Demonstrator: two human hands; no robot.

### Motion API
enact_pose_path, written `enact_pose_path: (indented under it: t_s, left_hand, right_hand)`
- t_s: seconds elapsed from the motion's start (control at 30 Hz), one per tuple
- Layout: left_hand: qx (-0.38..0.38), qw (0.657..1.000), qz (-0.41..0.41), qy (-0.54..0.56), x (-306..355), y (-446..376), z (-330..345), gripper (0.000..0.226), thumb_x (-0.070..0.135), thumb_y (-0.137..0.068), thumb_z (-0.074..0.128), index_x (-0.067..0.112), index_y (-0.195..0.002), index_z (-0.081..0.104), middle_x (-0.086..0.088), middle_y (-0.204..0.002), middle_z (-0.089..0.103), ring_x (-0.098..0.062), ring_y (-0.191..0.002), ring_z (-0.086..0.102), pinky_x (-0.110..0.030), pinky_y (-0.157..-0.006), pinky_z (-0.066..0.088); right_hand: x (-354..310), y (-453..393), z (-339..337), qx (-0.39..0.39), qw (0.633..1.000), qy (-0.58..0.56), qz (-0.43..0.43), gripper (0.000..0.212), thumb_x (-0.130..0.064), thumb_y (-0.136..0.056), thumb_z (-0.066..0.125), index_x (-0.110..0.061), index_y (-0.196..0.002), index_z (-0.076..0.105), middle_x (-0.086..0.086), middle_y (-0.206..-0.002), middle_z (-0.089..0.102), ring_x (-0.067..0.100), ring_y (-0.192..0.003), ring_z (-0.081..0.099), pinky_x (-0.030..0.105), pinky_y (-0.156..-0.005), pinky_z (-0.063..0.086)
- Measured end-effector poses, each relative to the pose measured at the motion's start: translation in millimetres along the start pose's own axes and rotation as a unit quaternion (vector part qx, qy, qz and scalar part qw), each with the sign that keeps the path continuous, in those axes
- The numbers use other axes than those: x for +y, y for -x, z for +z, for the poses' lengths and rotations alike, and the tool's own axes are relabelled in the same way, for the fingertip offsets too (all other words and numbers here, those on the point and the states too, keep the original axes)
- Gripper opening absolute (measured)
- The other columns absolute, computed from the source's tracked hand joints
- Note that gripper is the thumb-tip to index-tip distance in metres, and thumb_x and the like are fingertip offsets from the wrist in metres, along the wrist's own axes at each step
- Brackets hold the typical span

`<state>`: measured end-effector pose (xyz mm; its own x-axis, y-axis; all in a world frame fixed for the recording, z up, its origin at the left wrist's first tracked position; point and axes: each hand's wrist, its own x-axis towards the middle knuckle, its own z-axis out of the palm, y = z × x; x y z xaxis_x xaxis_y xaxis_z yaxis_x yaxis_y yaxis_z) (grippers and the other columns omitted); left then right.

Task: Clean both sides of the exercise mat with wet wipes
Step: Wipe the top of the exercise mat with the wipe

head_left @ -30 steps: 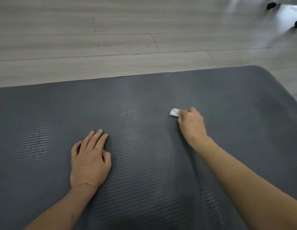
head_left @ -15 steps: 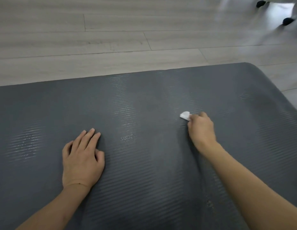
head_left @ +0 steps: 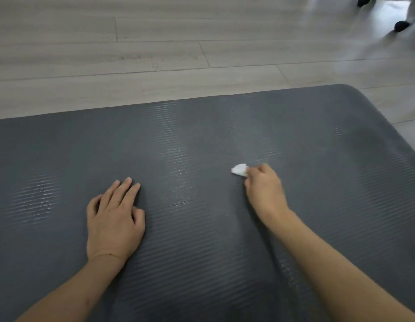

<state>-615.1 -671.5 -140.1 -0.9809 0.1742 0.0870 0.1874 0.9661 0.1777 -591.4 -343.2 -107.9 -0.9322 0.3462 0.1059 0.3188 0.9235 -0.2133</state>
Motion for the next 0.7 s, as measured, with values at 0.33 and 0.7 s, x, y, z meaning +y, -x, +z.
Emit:
enact_pose_path:
  t_s: [0.33,0.7]
  left_hand:
    - [0.000,1.000,0.006,-0.002,-0.1,0.4,-1.1,0.060,0.034,-0.091,0.032,0.018,-0.143,0.060,-0.001,-0.155,0.052,-0.020,-0.147,0.041,-0.048,-0.117,0.031]
    - [0.003,1.000,-0.002,0.000,0.1,-0.1,0.0,0.058,0.038,-0.093,0.036,0.018,-0.141,0.061,-0.002,-0.154,0.052,-0.021,-0.147,0.041,-0.049,-0.116,0.029]
  right_hand:
    - [-133.4,66.8,36.8,-0.085,0.980,-0.144,-0.106,0.022,-0.016,-0.097,0.047,-0.014,-0.113,0.062,-0.001,-0.097,0.045,0.018,-0.086,0.045,0.028,-0.070,0.038]
    - [-100.5,47.0,27.3,0.028,0.994,-0.089,0.053,0.023,-0.007,-0.085,0.057,-0.001,-0.106,0.067,0.014,-0.097,0.062,0.034,-0.088,0.061,0.034,-0.076,0.050]
